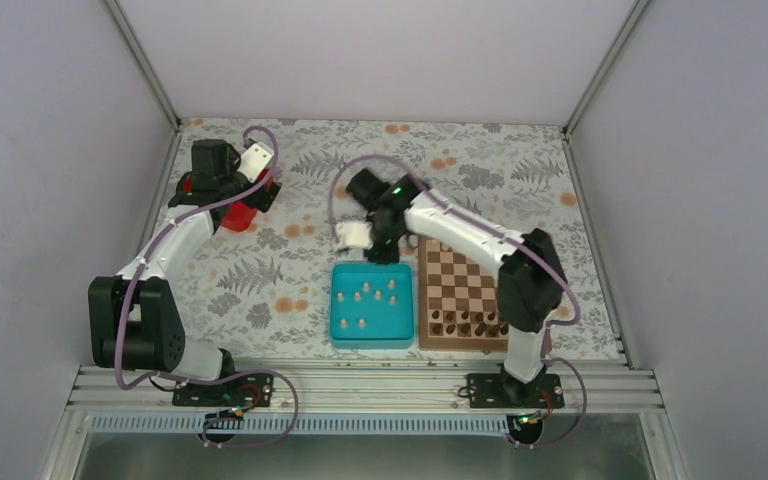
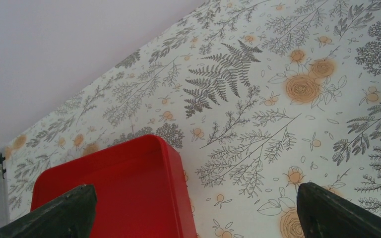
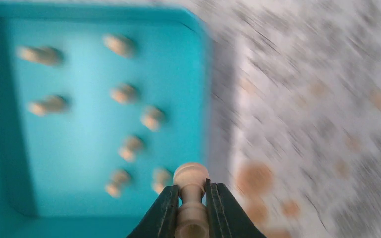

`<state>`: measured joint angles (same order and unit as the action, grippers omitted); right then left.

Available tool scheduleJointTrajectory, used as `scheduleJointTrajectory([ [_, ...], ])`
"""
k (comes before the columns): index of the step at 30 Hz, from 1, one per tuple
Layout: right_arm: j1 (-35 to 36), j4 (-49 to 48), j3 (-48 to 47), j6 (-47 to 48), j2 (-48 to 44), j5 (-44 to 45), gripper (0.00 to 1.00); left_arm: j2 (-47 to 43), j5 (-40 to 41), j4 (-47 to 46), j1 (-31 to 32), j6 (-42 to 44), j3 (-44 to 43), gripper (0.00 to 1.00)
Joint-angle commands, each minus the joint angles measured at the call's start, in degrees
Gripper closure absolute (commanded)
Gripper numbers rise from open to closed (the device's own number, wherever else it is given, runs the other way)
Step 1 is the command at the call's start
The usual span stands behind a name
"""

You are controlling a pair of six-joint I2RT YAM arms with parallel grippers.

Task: Set up the chess pieces on the board
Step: Pick up the chess piece from the storage box, then place the chess piece on the chessboard.

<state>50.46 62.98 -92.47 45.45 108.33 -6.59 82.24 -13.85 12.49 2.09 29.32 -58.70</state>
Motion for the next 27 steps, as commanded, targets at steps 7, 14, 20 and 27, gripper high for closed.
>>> scheduleJointTrajectory([
  [7,-32.3,2.2,1.0,2.7,-9.0,4.1,0.89,-1.2,-1.2,-0.6,0.0,-0.8,-0.6,0.0],
  [14,-51.6,3.2,3.3,6.7,-8.4,3.6,0.87,-1.3,-1.3,-1.0,0.1,-0.9,-0.4,0.0],
  [20,-59.3,1.2,9.4,8.5,-6.8,4.1,0.86,-1.6,-1.9,-1.1,0.1,-1.0,-0.4,0.0],
  [27,-61.9,-1.7,13.4,8.7,-3.8,3.9,0.85,-1.7,-2.1,-1.1,0.1,-0.9,-0.1,0.0],
])
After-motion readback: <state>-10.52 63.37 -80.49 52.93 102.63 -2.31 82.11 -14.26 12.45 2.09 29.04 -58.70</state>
